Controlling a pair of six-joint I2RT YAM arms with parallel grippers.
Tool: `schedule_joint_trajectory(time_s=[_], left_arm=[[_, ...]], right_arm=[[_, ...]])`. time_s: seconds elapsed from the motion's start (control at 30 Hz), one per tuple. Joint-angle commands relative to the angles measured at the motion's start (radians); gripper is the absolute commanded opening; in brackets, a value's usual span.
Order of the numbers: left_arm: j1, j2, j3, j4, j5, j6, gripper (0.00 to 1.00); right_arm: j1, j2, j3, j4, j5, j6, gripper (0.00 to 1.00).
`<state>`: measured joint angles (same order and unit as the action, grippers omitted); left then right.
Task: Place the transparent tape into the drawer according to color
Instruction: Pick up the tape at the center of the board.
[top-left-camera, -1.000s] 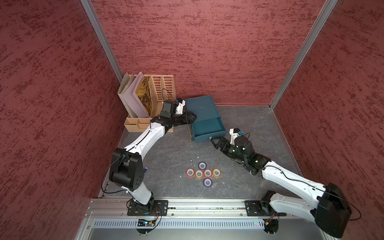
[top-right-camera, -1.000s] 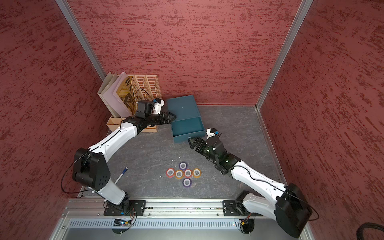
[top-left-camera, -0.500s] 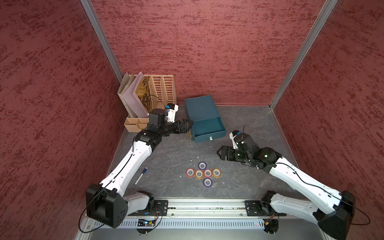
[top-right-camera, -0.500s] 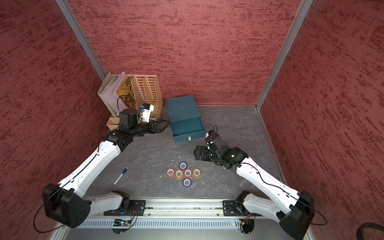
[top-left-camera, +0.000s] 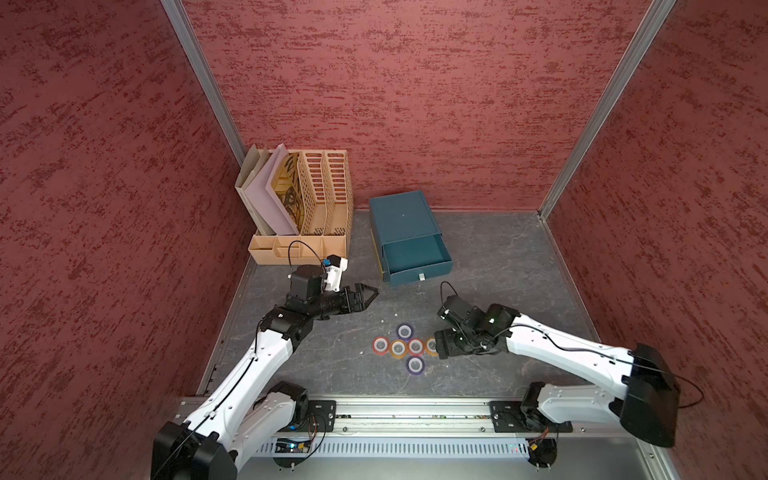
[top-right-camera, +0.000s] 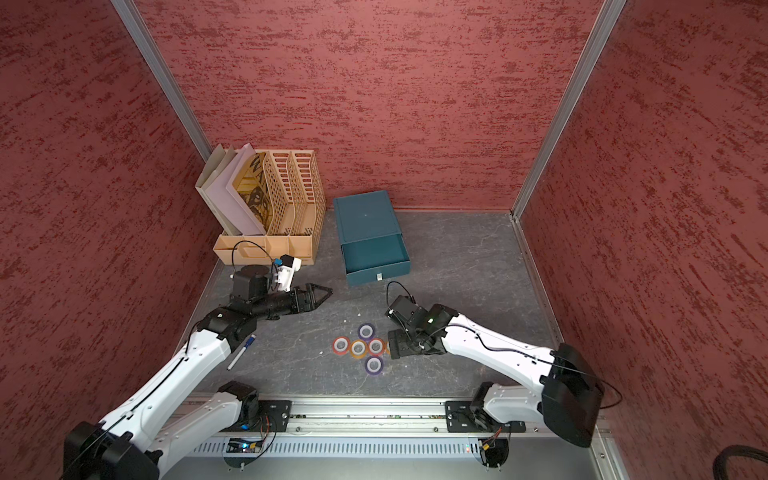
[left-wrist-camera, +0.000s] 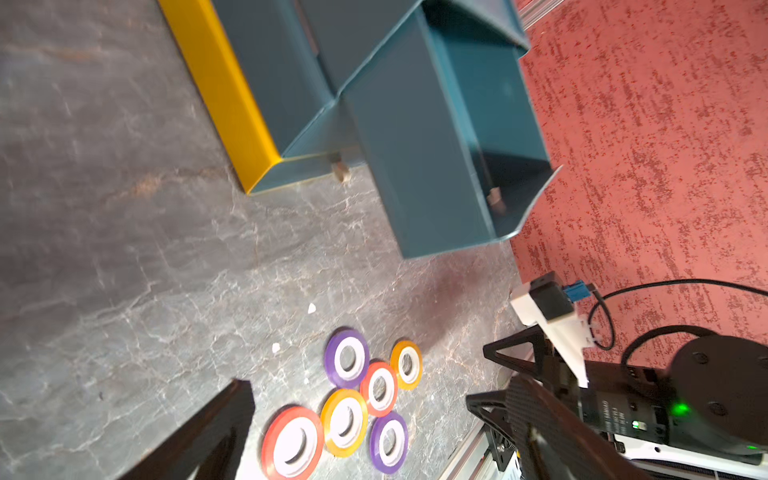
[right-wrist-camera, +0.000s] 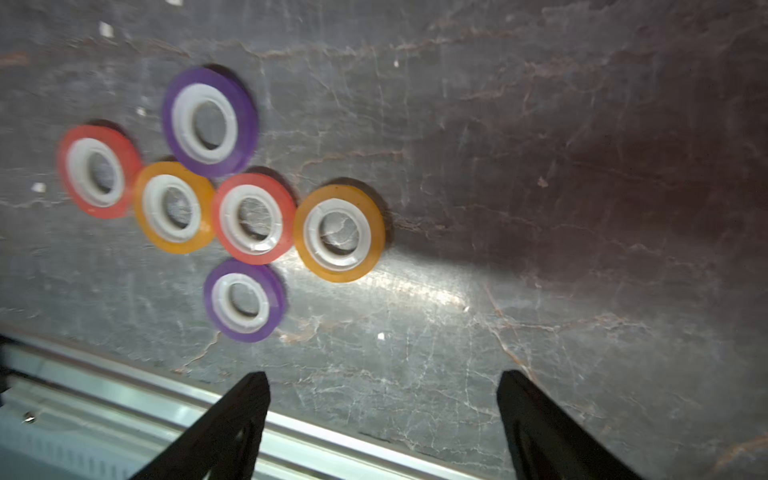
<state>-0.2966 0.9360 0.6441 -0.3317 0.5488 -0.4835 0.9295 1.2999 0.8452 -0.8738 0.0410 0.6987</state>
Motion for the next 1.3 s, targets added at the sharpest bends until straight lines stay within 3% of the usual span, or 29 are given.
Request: schedule_joint_trajectory(time_s=[0.0,0.33,0.73,0.97,1.27], left_arm=[[0.003,-0.019,-0.020,0.059,0.010,-0.027,1.00],[0.004,-0.029,-0.037,0.063,0.012,-0.026,1.00],[0.005,-0.035,-0.032,0.042,0.001,-0.020,1.00],[0.006,-0.033,-0.022,0.018,-0.001,-0.010,1.00],[0.005,-0.016,0.017,-0.057,-0.007,0.025,1.00]], right_arm=[[0.016,0.050,-0.015,0.098,0.091,0.058,0.90],[0.018,0.193,-0.023,0.220,0.144,0.146,0.83],[0.019,0.231,-0.049,0.230,0.184,0.165,0.77],[0.019,0.279,-0.038,0.178,0.150,0.163,0.67],[-0.002,0.233,-0.029,-0.006,0.117,0.160,0.43]])
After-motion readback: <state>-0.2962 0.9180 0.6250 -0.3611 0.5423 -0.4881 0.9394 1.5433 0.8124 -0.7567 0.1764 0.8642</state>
